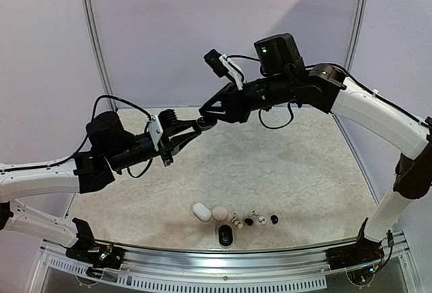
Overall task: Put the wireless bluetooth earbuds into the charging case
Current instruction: Close the charging case, then pass from the left arm to the right
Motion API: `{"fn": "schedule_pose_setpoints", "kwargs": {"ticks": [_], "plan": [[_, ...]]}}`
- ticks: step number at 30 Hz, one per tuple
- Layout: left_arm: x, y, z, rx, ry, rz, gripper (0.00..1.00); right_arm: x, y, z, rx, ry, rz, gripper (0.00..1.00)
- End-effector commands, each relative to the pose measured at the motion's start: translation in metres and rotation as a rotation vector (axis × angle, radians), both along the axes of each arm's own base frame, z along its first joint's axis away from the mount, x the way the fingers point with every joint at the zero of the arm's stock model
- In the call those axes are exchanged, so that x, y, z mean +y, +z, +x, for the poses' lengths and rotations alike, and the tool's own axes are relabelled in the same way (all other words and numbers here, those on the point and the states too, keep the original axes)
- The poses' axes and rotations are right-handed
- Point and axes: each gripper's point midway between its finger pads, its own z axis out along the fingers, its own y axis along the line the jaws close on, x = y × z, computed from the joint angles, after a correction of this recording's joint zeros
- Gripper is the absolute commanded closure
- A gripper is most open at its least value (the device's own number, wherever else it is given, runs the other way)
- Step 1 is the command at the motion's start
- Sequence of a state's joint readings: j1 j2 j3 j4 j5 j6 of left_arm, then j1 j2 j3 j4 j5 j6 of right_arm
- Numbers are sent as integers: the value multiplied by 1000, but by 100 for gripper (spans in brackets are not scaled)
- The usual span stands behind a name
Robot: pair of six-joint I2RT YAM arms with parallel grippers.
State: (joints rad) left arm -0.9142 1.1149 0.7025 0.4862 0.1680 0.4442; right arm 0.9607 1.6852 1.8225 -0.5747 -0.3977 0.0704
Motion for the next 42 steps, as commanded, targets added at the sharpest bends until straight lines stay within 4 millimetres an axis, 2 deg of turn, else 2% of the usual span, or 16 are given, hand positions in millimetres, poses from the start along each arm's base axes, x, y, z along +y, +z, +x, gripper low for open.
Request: {"fn": "schedule_pose_setpoints", "kwargs": {"ticks": [1, 4, 6, 8, 10, 15, 20, 27, 31, 32, 35, 36, 38, 39, 40, 42], "plan": [[0, 18, 3, 56, -5, -68, 100, -26, 24, 1, -76, -63, 10, 55], [1, 19, 0, 172, -30, -125, 100, -40, 36, 2, -120, -41, 62, 42], [0, 21, -5, 255, -65, -172, 100, -42, 34, -10, -178, 31, 94, 32], [-1, 24, -9, 326, -103, -219, 100, -44, 23, -24, -224, 107, 117, 25], [-2, 28, -13, 380, -140, -258, 100, -42, 18, -32, -234, 161, 140, 24], [-4, 38, -20, 458, -198, -318, 100, -29, 1, -33, -191, 213, 127, 26], [-6, 39, -23, 460, -215, -329, 100, -21, -1, -33, -166, 242, 148, 41], [-10, 49, -27, 399, -238, -338, 100, -16, -2, -31, -133, 250, 145, 76], [-12, 46, -27, 399, -236, -330, 100, -15, 0, -33, -127, 263, 147, 97], [-13, 45, -27, 400, -237, -326, 100, -15, 1, -34, -128, 263, 149, 100], [-13, 39, -22, 412, -204, -321, 100, -17, 3, -35, -138, 265, 148, 100], [-12, 37, -18, 418, -181, -324, 93, -18, 2, -34, -136, 263, 144, 100], [-7, 31, -3, 434, -87, -344, 52, -23, 0, -28, -117, 245, 129, 100], [-5, 27, 2, 435, -51, -345, 20, -27, -2, -21, -100, 218, 120, 100], [-4, 22, 7, 423, -16, -332, 3, -34, -7, -9, -76, 178, 102, 100], [1, 10, 17, 406, 60, -302, 1, -53, -23, 17, 1, 84, 51, 100]]}}
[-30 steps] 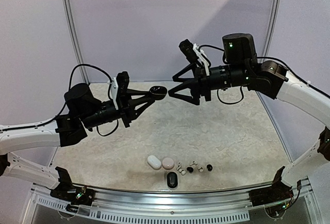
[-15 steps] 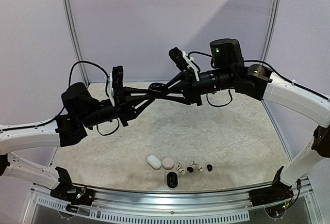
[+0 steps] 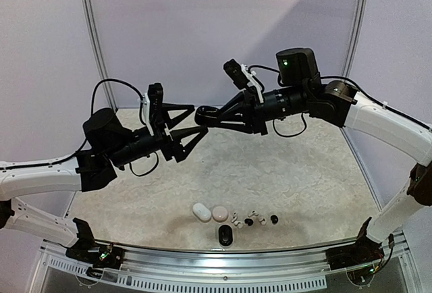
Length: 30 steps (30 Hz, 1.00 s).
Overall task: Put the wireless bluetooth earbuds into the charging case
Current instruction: Pass from the left arm to the right, then place the charging case with the earbuds at the center of the board.
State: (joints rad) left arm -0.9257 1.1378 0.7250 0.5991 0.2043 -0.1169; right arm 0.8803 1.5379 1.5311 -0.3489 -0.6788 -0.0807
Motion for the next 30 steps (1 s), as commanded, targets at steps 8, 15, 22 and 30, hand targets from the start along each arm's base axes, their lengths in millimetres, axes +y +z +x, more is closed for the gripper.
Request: {"fn": "schedule_pose_setpoints", "kwargs": {"ticks": [8, 15, 22, 30], "plan": [[22, -81, 42, 137, 293, 188, 1, -133, -180, 112, 522, -420, -594, 100], [24, -110, 35, 182, 273, 229, 1, -176, -274, 107, 755, -324, -843, 100], [25, -110, 34, 159, 275, 227, 1, -192, -316, 119, 882, -253, -882, 100], [24, -108, 32, 140, 263, 224, 1, -202, -341, 134, 876, -301, -953, 55]]}}
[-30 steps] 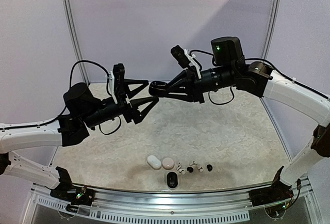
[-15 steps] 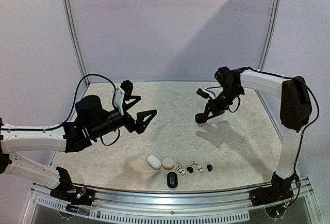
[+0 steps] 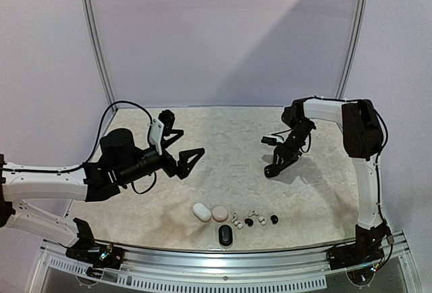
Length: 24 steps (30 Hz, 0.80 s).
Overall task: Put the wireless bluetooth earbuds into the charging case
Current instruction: Place the charging case with the earbuds at the center of the board, then pick up the charging case.
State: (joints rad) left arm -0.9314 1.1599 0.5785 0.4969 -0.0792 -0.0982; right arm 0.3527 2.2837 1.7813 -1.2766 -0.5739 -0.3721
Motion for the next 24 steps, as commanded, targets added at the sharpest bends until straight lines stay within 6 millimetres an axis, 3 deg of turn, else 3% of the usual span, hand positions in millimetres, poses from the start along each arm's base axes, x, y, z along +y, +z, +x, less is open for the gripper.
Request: {"fn": "schedule_pose_setpoints", "kwargs": {"ticks": [1, 7, 11, 14, 17, 18, 20, 24], "plan": [[-4, -4, -5, -16, -19, 9, 1, -10, -12, 7, -13, 10, -61, 51], [-4, -5, -3, -28, -11, 32, 1, -36, 0, 37, -149, -46, -261, 38], [-4, -9, 1, -21, 3, 57, 1, -50, 44, 67, -336, -155, -352, 16], [-3, -12, 5, -13, 24, 81, 1, -49, 84, 74, -493, -211, -374, 3], [-1, -18, 9, -2, 47, 99, 1, -15, 106, 66, -666, -167, -339, 1], [-1, -20, 9, 5, 52, 99, 1, 3, 119, 57, -735, -135, -290, 1], [2, -28, 12, 32, 74, 104, 1, 39, 127, 36, -837, -50, -196, 1], [10, -40, 24, 102, 141, 97, 1, 89, 141, -2, -946, 10, 22, 1]]}}
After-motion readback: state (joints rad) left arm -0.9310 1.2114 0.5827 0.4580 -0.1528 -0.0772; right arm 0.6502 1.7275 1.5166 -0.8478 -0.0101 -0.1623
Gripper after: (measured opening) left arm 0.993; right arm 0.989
